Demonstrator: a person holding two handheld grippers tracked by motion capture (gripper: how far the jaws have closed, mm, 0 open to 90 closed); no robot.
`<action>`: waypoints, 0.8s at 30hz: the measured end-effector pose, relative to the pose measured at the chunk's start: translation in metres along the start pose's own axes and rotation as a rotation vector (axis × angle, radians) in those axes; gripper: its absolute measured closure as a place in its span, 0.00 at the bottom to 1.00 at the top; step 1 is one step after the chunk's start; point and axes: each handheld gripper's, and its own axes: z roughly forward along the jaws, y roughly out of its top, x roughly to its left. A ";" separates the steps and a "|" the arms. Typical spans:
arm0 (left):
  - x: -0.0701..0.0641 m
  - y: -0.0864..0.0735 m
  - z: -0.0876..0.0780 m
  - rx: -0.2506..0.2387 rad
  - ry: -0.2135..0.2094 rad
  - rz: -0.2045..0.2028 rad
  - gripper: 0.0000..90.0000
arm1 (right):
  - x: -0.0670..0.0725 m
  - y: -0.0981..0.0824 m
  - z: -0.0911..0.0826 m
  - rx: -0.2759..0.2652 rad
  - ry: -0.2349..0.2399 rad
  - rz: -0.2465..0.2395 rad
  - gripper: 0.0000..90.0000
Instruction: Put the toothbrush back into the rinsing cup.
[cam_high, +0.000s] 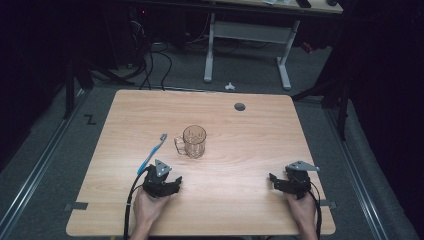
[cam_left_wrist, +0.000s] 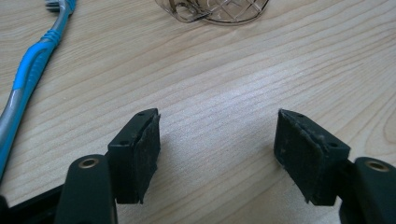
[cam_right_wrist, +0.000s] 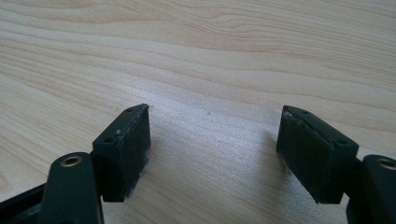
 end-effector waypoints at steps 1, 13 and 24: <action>0.000 0.001 -0.001 -0.003 -0.005 -0.001 0.35 | 0.000 0.000 0.000 0.000 0.000 0.000 0.29; -0.004 0.003 -0.013 -0.025 -0.016 0.012 0.31 | 0.000 0.000 0.000 0.000 0.000 0.000 0.29; -0.001 0.001 -0.023 -0.021 -0.013 -0.019 0.32 | 0.000 0.000 0.000 0.000 0.000 0.000 0.29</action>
